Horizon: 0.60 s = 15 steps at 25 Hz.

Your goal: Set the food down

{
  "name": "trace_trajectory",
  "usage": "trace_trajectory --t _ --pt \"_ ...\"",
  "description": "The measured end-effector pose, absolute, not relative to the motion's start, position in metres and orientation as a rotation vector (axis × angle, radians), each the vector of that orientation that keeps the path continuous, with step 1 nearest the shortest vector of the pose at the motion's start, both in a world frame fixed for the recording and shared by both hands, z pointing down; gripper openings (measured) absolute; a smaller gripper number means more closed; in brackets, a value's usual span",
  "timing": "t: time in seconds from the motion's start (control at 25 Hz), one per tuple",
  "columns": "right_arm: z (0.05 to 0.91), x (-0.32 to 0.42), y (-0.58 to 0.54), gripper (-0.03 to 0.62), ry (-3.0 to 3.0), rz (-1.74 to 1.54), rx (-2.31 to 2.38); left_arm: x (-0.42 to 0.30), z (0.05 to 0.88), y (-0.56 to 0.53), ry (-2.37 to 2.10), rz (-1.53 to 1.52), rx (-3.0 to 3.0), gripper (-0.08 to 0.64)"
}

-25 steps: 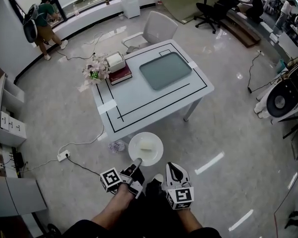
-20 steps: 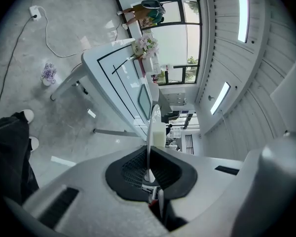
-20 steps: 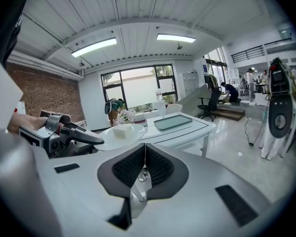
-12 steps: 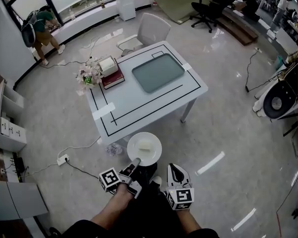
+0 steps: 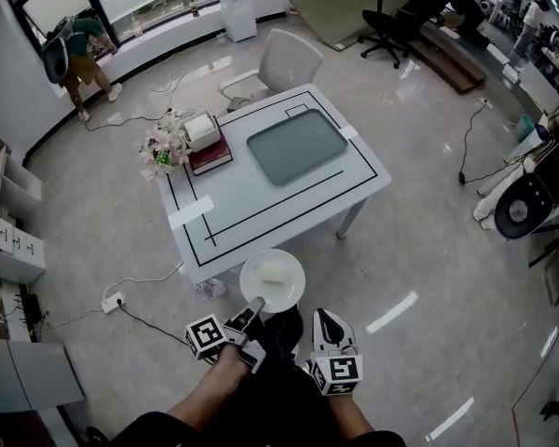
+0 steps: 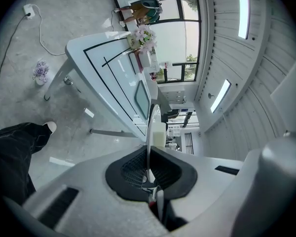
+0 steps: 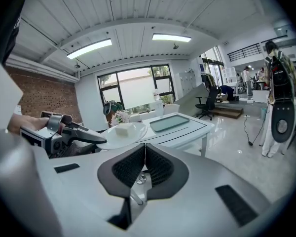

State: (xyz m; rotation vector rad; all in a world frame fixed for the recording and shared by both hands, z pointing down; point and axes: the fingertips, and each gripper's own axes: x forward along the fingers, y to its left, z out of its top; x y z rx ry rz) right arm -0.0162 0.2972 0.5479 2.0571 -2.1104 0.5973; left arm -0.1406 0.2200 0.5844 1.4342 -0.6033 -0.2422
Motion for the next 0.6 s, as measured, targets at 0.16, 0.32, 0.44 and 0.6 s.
trace_trajectory --t 0.16,0.32,0.44,0.6 --pt "0.558 -0.003 0.275 0.009 -2.114 0.613 2.039 -0.129 0.593 0.202 -0.617 -0.239 1.431 0.012" --pt "0.557 0.01 0.245 0.009 -2.117 0.611 2.013 -0.112 0.596 0.173 -0.614 -0.248 1.409 0.012" --pt "0.55 0.022 0.224 0.009 -2.116 0.596 2.002 -0.098 0.596 0.151 -0.611 -0.244 1.409 0.012" --pt "0.545 0.039 0.194 0.009 -2.108 0.592 1.999 -0.083 0.595 0.124 -0.605 -0.245 1.398 0.012"
